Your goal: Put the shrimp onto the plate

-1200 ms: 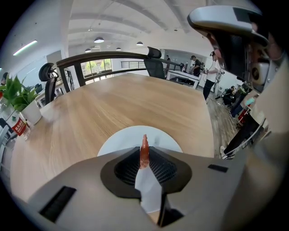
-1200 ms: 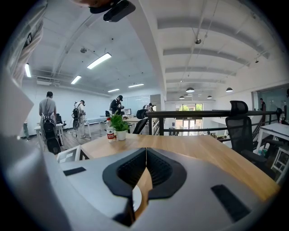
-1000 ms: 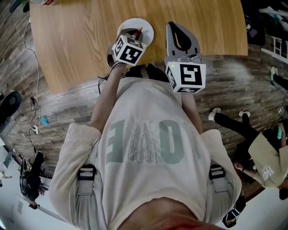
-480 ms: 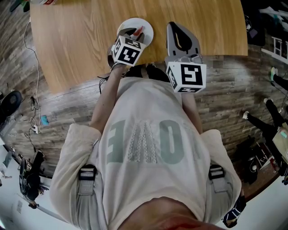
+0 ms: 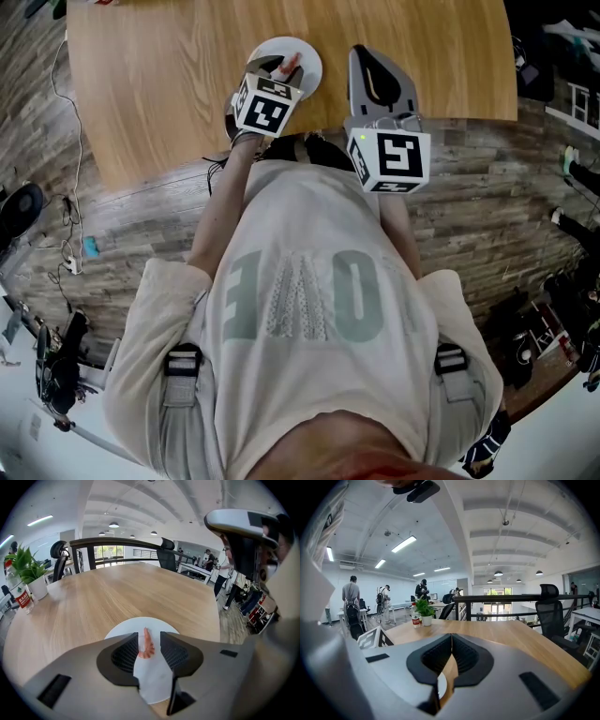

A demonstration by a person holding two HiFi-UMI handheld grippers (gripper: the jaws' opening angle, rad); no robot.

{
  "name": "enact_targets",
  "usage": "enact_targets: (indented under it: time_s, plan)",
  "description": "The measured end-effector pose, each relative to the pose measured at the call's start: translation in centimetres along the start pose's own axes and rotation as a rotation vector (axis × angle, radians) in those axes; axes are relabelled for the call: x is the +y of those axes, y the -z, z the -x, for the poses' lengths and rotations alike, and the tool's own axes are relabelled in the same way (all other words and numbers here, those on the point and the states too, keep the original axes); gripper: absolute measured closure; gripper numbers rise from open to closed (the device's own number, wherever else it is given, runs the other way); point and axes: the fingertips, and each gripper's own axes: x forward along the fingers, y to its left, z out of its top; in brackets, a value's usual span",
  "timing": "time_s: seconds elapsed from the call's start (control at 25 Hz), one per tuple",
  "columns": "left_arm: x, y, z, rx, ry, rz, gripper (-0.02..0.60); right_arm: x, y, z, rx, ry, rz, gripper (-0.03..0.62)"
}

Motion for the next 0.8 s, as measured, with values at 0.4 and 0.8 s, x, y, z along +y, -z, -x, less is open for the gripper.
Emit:
enact_targets:
  time_s: [0.4, 0.8]
  plan:
    - [1.2, -1.6, 1.2, -0.070, -0.053, 0.022, 0.484, 0.2, -0.3, -0.4, -0.009, -0.014, 0.007, 0.574]
    - [4.3, -7.6, 6.9, -0.372, -0.196, 0.072, 0.572, 0.2, -2.1, -1.4, -0.047, -0.027, 0.020, 0.574]
